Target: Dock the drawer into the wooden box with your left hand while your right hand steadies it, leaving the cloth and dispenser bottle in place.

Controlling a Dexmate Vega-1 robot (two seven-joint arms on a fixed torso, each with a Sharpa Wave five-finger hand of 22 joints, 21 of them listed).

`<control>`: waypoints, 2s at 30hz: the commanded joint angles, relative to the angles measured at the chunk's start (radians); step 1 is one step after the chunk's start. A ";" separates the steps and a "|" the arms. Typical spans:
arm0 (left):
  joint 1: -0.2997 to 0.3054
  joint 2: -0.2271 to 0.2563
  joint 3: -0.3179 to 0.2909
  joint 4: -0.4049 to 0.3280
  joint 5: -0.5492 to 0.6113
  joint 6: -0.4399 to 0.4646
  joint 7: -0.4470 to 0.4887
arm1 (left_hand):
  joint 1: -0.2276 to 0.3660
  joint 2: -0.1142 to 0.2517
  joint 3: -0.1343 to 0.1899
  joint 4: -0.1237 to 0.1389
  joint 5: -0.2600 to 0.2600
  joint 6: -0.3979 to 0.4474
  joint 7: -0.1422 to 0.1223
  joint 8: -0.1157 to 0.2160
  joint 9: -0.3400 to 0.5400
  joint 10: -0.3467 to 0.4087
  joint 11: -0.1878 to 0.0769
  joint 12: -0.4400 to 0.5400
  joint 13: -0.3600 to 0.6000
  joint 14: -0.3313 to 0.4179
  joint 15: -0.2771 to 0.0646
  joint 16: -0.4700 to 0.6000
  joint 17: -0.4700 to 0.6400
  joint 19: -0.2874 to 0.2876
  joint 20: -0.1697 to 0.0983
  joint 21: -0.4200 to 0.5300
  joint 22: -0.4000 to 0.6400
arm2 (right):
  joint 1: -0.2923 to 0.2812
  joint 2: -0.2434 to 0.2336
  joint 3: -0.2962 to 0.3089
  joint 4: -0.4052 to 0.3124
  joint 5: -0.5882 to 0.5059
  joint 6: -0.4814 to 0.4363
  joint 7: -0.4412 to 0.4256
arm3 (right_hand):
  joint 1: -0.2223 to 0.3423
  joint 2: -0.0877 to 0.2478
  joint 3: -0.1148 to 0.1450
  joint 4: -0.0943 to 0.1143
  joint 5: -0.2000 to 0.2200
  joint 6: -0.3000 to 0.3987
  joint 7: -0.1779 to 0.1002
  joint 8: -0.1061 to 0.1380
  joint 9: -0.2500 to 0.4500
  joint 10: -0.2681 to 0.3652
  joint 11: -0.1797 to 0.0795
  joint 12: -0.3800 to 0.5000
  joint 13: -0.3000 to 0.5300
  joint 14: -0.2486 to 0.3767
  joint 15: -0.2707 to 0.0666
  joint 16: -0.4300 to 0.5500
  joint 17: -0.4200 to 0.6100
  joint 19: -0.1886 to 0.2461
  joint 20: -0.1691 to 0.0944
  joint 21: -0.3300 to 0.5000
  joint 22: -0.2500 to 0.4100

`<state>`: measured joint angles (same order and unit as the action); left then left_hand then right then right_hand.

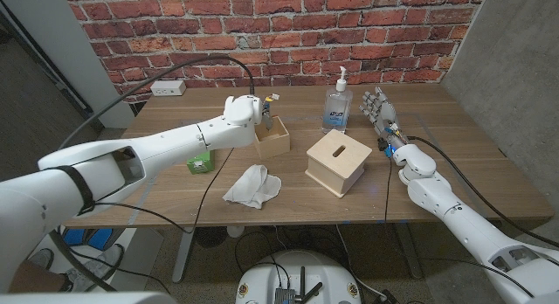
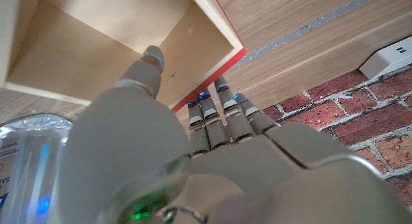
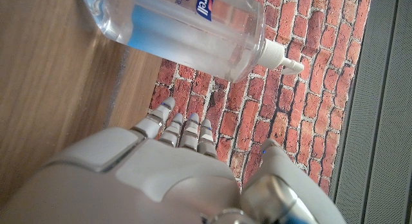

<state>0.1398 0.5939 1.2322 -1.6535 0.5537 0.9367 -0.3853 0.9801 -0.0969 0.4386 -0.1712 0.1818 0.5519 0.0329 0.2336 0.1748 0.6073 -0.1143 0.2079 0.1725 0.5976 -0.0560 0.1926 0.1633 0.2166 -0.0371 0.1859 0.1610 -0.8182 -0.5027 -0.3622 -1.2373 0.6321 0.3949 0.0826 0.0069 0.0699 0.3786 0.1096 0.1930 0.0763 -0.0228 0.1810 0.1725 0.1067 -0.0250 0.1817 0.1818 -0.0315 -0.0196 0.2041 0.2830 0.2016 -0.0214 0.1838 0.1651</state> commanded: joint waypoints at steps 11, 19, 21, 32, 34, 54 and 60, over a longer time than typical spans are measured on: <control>0.061 -0.021 -0.066 0.017 0.036 -0.044 0.031 | 0.059 0.053 -0.004 0.002 0.018 0.116 -0.019 0.012 0.009 0.105 -0.020 0.003 0.001 0.104 -0.148 0.015 0.004 0.072 -0.149 0.011 0.003 | 0.004 0.002 -0.002 0.005 0.003 -0.003 0.006 | 0.009 0.022 -0.001 0.005 0.007 0.009 -0.001 0.006 0.003 -0.002 -0.006 0.006 0.000 -0.003 0.005 0.006 0.001 0.001 0.011 0.003 0.002; 0.070 -0.034 -0.085 0.036 0.022 -0.063 0.030 | 0.073 0.079 0.000 0.004 0.019 0.124 -0.014 0.005 0.009 0.119 -0.024 0.000 0.003 0.125 -0.151 0.014 0.004 0.096 -0.154 0.014 0.003 | 0.013 0.003 -0.004 0.013 0.004 -0.006 0.013 | 0.009 0.022 -0.002 0.006 0.007 0.010 -0.001 0.006 0.003 -0.002 -0.006 0.006 0.000 -0.002 0.005 0.006 0.000 0.000 0.014 0.003 0.002; 0.071 -0.036 -0.086 0.038 0.023 -0.068 0.034 | 0.071 0.094 0.005 0.009 0.019 0.138 -0.010 0.002 0.007 0.134 -0.025 0.001 0.003 0.137 -0.148 0.010 0.002 0.113 -0.153 0.016 0.003 | 0.016 0.004 -0.004 0.018 0.004 -0.004 0.015 | 0.009 0.022 -0.002 0.006 0.007 0.010 -0.001 0.006 0.003 -0.002 -0.006 0.006 0.000 -0.002 0.005 0.007 0.000 0.000 0.014 0.003 0.002; 0.079 -0.041 -0.090 0.032 0.042 -0.057 0.039 | 0.066 0.128 0.031 0.007 0.020 0.210 -0.020 0.003 0.004 0.191 -0.031 0.004 0.001 0.200 -0.156 0.002 0.001 0.155 -0.154 0.016 0.003 | 0.026 0.012 -0.006 0.034 0.004 0.001 0.020 | 0.009 0.023 -0.002 0.007 0.007 0.012 -0.002 0.007 0.003 -0.002 -0.006 0.006 0.000 -0.003 0.005 0.007 -0.001 0.000 0.015 0.003 0.002; 0.082 -0.044 -0.092 0.032 0.044 -0.044 0.040 | 0.064 0.128 0.033 0.004 0.019 0.231 -0.026 0.005 0.004 0.209 -0.036 0.006 0.001 0.215 -0.157 0.001 0.001 0.163 -0.155 0.015 0.003 | 0.025 0.013 -0.006 0.034 0.005 0.001 0.019 | 0.009 0.023 -0.002 0.007 0.007 0.012 -0.002 0.007 0.003 -0.002 -0.006 0.006 0.000 -0.003 0.005 0.007 -0.002 0.000 0.014 0.003 0.002; 0.085 -0.052 -0.066 0.032 0.095 0.005 0.075 | 0.139 0.201 0.059 -0.008 0.005 0.442 -0.060 0.011 0.015 0.448 -0.088 0.016 0.010 0.454 -0.186 0.023 0.015 0.252 -0.153 0.012 0.006 | 0.027 0.014 -0.008 0.032 0.005 -0.007 0.017 | 0.009 0.024 -0.002 0.008 0.008 0.015 -0.001 0.007 0.003 -0.001 -0.005 0.006 0.000 -0.003 0.005 0.007 -0.004 0.000 0.015 0.003 0.002; 0.081 -0.060 -0.051 0.036 0.121 0.024 0.078 | 0.143 0.203 0.052 -0.008 0.004 0.452 -0.063 0.008 0.016 0.470 -0.089 0.015 0.011 0.481 -0.187 0.026 0.016 0.265 -0.152 0.013 0.006 | 0.029 0.015 -0.009 0.035 0.006 -0.007 0.019 | 0.009 0.025 -0.003 0.009 0.008 0.015 -0.001 0.007 0.003 -0.001 -0.005 0.006 0.000 -0.004 0.004 0.007 -0.004 0.000 0.015 0.003 0.002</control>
<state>0.2274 0.5433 1.1588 -1.6213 0.6376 0.9299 -0.3153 1.0905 0.0631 0.4978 -0.1781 0.1844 0.9741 -0.0430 0.2358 0.1826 0.9992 -0.1427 0.2164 0.1796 1.0209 -0.1284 0.2112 0.1745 0.4662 -0.0468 0.1938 0.1656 -0.7923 -0.4901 -0.3692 -1.2062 0.6374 0.3914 0.0998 0.0069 0.0699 0.3744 0.1139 0.1930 0.0821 -0.0248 0.1810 0.1749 0.1067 -0.0250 0.1817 0.1818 -0.0315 -0.0196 0.2041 0.2786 0.1999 -0.0088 0.1838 0.1650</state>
